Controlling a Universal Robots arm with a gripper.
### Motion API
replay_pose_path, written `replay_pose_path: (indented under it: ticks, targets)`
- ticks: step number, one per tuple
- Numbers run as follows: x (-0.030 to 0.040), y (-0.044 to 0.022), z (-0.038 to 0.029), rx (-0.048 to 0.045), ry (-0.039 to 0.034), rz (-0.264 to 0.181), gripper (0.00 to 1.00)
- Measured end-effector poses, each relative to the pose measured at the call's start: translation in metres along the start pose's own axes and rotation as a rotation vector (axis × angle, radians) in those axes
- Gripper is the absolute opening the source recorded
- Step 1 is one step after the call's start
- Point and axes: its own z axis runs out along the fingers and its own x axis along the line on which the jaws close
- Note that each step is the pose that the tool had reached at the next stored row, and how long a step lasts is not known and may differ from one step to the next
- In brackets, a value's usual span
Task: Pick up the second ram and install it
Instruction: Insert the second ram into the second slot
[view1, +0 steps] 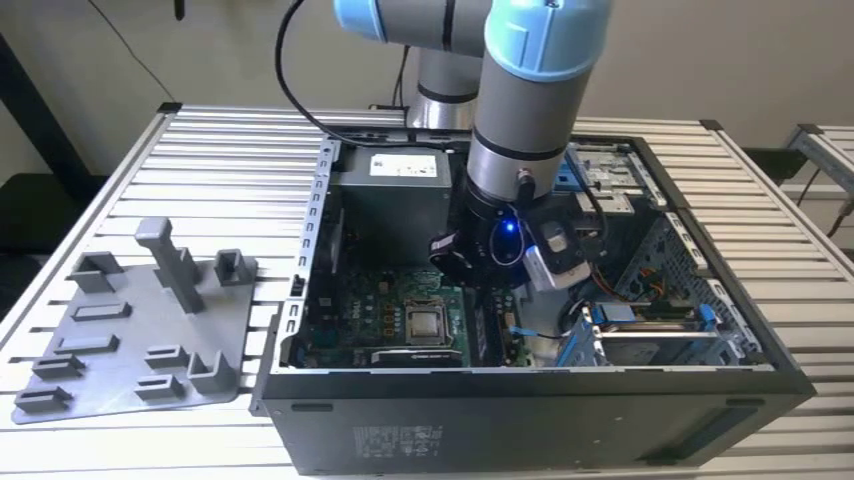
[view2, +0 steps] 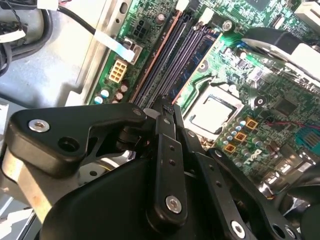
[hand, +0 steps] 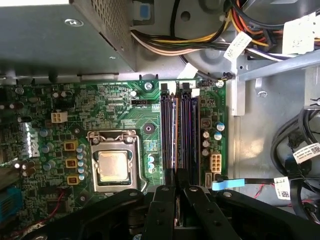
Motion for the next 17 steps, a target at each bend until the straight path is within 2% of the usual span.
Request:
replay_pose_path:
  ticks: [17]
  targets:
    - [-0.0007, 0.0026, 0.0059, 0.0009, -0.0009, -0.030, 0.14]
